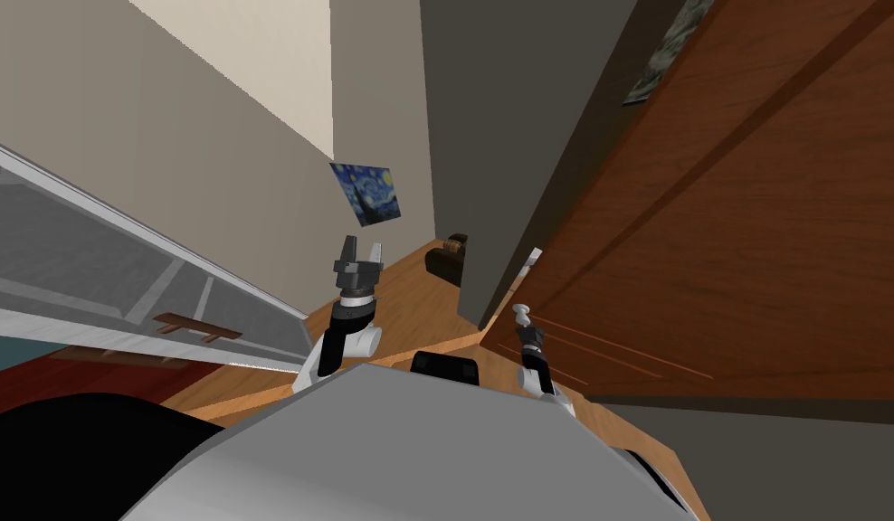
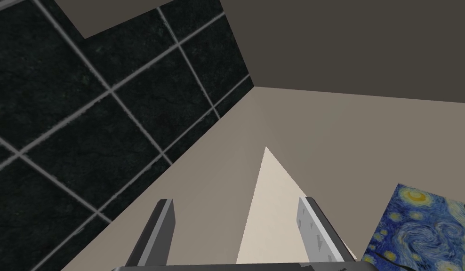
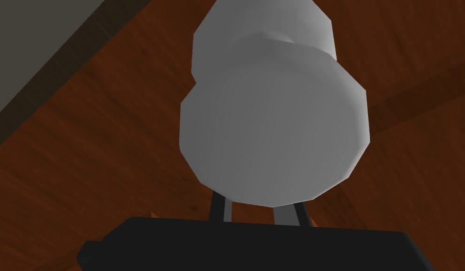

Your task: Pull the door open

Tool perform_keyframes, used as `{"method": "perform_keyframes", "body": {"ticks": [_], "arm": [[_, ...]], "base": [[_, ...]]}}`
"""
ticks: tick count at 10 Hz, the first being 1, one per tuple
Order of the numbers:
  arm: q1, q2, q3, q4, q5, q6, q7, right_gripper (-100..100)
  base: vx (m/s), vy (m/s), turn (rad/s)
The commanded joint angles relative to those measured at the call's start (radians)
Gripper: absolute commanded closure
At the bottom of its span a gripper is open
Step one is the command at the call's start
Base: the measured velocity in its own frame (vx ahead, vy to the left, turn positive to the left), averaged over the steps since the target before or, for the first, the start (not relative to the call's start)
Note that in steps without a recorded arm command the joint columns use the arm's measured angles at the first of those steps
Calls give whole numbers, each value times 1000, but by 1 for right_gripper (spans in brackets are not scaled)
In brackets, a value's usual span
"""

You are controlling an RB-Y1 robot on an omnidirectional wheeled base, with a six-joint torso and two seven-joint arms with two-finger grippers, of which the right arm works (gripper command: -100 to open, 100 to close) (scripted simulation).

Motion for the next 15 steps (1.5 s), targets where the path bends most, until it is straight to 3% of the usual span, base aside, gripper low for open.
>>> {"method": "perform_keyframes", "body": {"ticks": [1, 2, 3, 4, 7, 9, 12, 13, 15], "arm": [[-13, 5, 14, -18, -9, -10, -50, 100], [-13, 5, 14, 6, -9, -10, -51, 100], [-13, 5, 14, -18, -9, -10, -51, 100], [-13, 5, 14, -5, -9, -10, -51, 100], [-12, 4, 24, -21, -29, -8, -133, 100], [-12, 4, 24, -21, -29, -8, -133, 100], [-11, 2, 33, -24, -50, -6, -214, 100], [14, 9, 30, -38, -66, 22, -221, -100], [15, 17, 36, -48, -80, 24, -253, -100]], "base": [[-30, -16, 46], [-26, -12, 65], [-14, -3, -11], [-4, 6, 4], [-28, -7, 30], [-21, -6, 21], [-33, -8, 50], [-53, -25, -31], [-85, 5, 46]]}}
